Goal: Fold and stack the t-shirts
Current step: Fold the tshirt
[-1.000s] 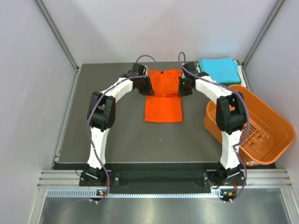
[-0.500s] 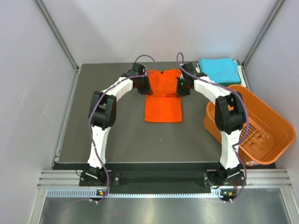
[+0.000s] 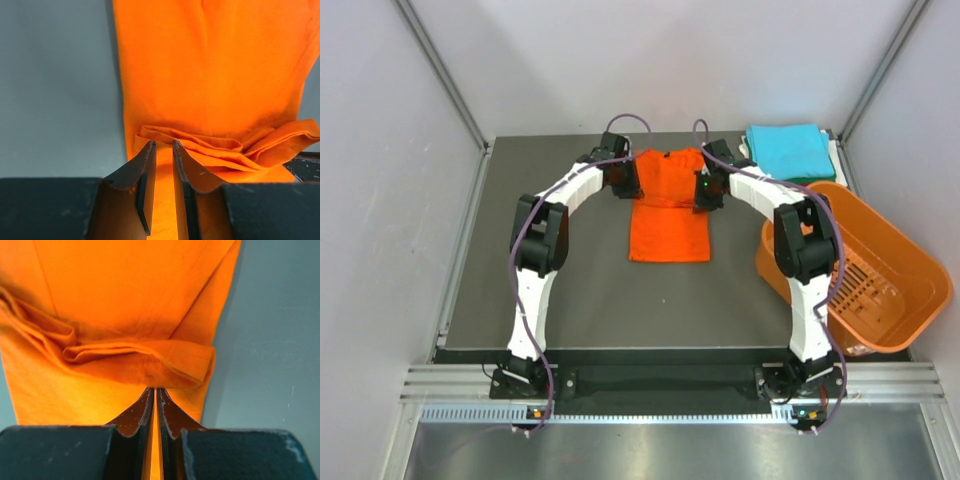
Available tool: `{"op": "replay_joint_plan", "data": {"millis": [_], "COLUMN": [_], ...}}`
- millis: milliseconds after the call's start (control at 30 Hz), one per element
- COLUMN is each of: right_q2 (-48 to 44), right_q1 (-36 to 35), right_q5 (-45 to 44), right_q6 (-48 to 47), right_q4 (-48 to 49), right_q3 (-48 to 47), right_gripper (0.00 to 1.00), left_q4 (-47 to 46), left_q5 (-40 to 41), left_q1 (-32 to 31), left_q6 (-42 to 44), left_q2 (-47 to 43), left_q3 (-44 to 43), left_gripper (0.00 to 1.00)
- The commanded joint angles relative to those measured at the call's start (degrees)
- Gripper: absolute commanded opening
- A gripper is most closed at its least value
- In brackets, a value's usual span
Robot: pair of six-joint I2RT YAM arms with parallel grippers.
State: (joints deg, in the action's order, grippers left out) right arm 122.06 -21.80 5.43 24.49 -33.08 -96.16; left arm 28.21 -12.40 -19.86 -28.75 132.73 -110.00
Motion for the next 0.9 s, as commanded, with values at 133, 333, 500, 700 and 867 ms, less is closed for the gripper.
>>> {"op": "replay_joint_plan", "data": {"millis": [133,333,500,700,867], "right_q2": [5.02,5.30,4.59,6.78,6.96], "right_q1": [-0.61,-0.26,-0.08,0.18,0.53], "right_q5": [-6.73,-8.68,-8.60,-7.46,-7.63], "right_q6": [-0.67,-1.64,-2.08,-3.66,-3.75], "right_q4": [-0.14,0.38,1.18,2.14,2.14], "right_q3": [-7.20,-9.39,-10.54,-12.12,-12.38], "right_gripper": [0.06,0.07,0.13,0.16,0.17], "left_q4": [1.32,-1.66,-7.20,-9.57,-10.72], "left_q5": [7.46,8.64,1.08,-5.25,-6.49], "left_q1": [1.75,1.93,1.93,1.93,1.93], "left_q6": [-0.16,1.33,3.35,7.22,10.29], "left_q2": [-1.06,-7.91,-10.73,-9.07,-7.66], "left_q3": [-3.03,2.31,8.74,11.29,10.68], "left_gripper": [0.25,0.34,0.40,0.46,0.48]}}
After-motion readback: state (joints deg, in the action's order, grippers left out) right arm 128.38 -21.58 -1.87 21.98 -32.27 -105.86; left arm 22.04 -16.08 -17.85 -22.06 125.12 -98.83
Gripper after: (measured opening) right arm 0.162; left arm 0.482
